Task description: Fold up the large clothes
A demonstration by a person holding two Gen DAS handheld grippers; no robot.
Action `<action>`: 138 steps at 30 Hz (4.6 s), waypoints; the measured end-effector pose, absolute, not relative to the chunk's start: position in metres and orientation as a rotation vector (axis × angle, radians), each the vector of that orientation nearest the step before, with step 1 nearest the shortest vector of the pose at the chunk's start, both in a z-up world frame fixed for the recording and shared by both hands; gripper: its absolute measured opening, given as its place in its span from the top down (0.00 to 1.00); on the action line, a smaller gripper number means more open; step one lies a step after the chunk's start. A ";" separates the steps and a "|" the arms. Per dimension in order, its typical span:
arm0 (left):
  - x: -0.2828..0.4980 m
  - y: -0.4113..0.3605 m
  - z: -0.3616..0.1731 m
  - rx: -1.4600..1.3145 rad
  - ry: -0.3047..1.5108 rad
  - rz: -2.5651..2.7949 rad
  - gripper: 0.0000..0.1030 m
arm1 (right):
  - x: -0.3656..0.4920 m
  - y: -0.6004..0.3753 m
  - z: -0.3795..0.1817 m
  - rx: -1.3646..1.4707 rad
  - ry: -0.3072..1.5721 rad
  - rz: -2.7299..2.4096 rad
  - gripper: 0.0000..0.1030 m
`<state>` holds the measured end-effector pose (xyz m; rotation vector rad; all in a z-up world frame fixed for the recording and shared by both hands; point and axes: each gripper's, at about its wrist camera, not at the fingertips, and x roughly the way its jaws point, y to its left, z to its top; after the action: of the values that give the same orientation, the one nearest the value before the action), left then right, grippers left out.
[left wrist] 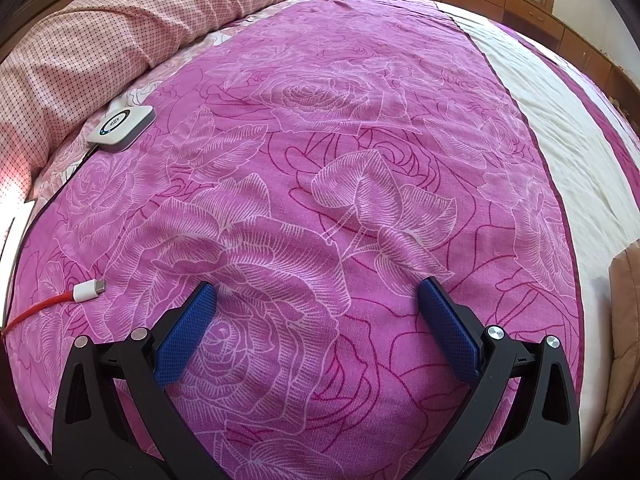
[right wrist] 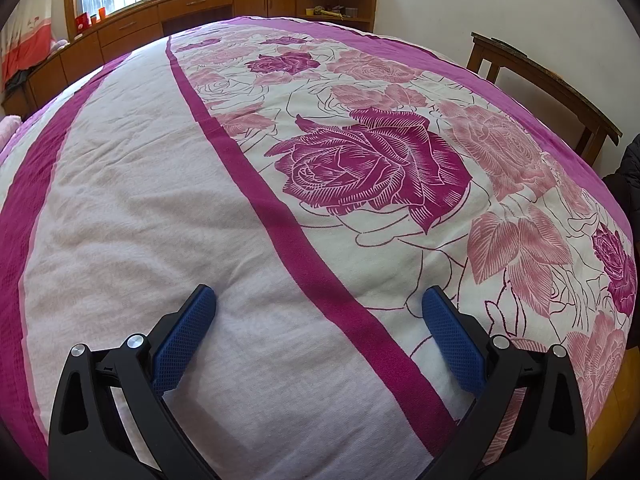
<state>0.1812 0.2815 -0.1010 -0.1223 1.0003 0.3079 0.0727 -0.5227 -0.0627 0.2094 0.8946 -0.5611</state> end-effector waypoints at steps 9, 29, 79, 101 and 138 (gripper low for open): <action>0.182 0.282 -0.101 -0.122 1.000 0.308 0.03 | 0.073 -0.523 -0.063 0.209 0.895 -0.562 0.04; 0.181 0.282 -0.101 -0.122 1.000 0.308 0.03 | 0.073 -0.523 -0.063 0.209 0.894 -0.563 0.04; 0.024 -0.001 0.037 -0.024 0.896 -0.007 0.04 | -0.014 -0.212 0.046 0.087 0.759 0.005 0.04; 0.003 -0.030 0.032 0.069 0.869 0.008 0.04 | -0.030 -0.206 0.032 0.130 0.824 -0.034 0.04; 0.005 -0.027 0.027 0.051 0.899 -0.001 0.04 | -0.035 -0.203 0.035 0.113 0.812 -0.060 0.04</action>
<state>0.0051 -0.0267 0.0269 0.0511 0.8990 -0.0015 -0.0348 -0.2029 0.0345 0.1132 0.8119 -0.0601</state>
